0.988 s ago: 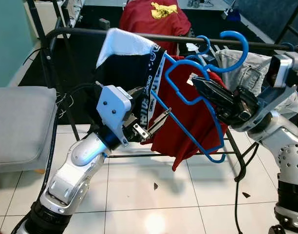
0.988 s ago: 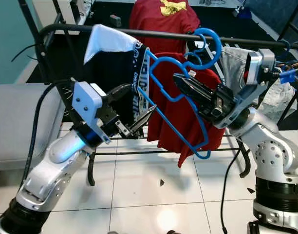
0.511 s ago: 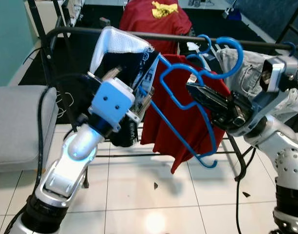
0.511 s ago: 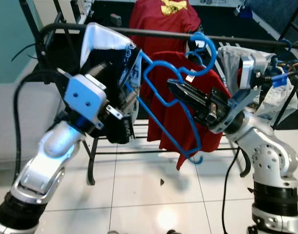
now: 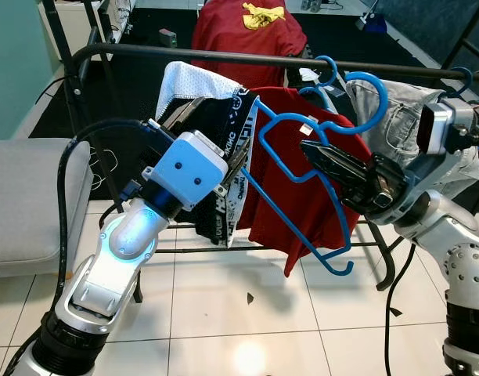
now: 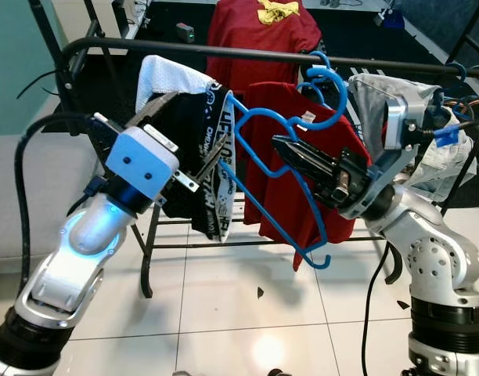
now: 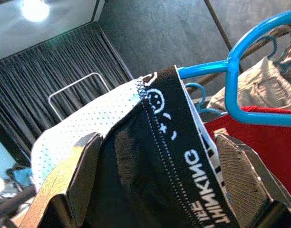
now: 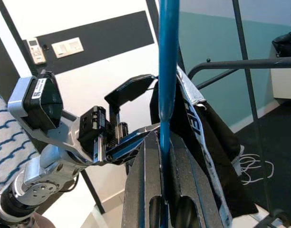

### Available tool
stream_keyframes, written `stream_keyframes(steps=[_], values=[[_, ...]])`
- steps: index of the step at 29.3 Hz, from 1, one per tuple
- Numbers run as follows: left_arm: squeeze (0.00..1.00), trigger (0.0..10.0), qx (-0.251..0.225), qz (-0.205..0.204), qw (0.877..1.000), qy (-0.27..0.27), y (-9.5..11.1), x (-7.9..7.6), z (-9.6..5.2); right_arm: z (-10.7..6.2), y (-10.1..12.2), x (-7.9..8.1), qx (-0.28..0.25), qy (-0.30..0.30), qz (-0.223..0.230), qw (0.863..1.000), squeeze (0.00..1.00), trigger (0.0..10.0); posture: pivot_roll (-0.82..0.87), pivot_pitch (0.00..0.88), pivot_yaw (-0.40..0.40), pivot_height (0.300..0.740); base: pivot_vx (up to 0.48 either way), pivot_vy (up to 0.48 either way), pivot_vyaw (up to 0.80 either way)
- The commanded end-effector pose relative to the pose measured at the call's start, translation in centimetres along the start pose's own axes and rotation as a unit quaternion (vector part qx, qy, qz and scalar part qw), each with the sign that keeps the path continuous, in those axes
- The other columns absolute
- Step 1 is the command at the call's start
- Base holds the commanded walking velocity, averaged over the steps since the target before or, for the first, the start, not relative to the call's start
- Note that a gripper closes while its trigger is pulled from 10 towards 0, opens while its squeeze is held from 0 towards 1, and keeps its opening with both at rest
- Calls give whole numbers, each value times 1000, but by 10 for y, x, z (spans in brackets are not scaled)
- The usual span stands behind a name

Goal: Hang hanger

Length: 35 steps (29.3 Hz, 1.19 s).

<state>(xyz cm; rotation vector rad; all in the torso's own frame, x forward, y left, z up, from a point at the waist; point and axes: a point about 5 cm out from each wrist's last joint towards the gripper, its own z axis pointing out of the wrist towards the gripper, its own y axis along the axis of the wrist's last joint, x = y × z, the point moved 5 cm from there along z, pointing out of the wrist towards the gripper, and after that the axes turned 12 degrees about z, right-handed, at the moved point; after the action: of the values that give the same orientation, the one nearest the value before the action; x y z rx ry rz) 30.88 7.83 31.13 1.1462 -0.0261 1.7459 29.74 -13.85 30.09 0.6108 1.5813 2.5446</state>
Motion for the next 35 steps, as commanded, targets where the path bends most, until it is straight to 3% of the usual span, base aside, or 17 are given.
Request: stream_keyframes(steps=[1, 5, 9, 10, 11, 25, 29, 35], values=[[0, 10000, -8, 17, 1000, -16, 3, -4, -2, -2, 3, 5, 4, 3, -14, 1000, 0, 10000, 41, 203, -54, 740, 0, 0, 0], [0, 10000, 0, 26, 1000, -16, -1, -5, -2, -1, 3, 7, 4, 4, -15, 1000, 0, 10000, 40, 203, -54, 740, 0, 0, 0], [0, 10000, 49, 46, 998, 14, -18, 4, -2, 1, 1, 12, 8, 14, -15, 1000, 0, 10000, 37, 203, -54, 740, 0, 0, 0], [0, 2706, 65, 50, 996, 26, -23, 8, -1, 2, 0, 13, 10, 17, -14, 1000, 0, 10000, 37, 202, -54, 740, 0, 0, 0], [0, 0, 72, 50, 996, 33, -25, 11, 0, 2, -1, 14, 12, 18, -14, 1000, 0, 10000, 36, 202, -55, 740, 0, 0, 0], [0, 0, 82, 69, 993, 54, -32, 28, -1, 1, -2, 11, 13, 8, -17, 1000, 0, 10000, 36, 202, -59, 740, 0, 0, 0], [0, 0, 69, 80, 992, 75, -27, 48, 1, -3, 1, -4, 9, -39, -30, 999, 0, 10000, 37, 202, -60, 740, 0, 0, 0], [0, 0, 63, 77, 992, 81, -26, 54, 1, -4, 1, -7, 9, -50, -33, 998, 0, 10000, 37, 202, -60, 740, 0, 0, 0]])
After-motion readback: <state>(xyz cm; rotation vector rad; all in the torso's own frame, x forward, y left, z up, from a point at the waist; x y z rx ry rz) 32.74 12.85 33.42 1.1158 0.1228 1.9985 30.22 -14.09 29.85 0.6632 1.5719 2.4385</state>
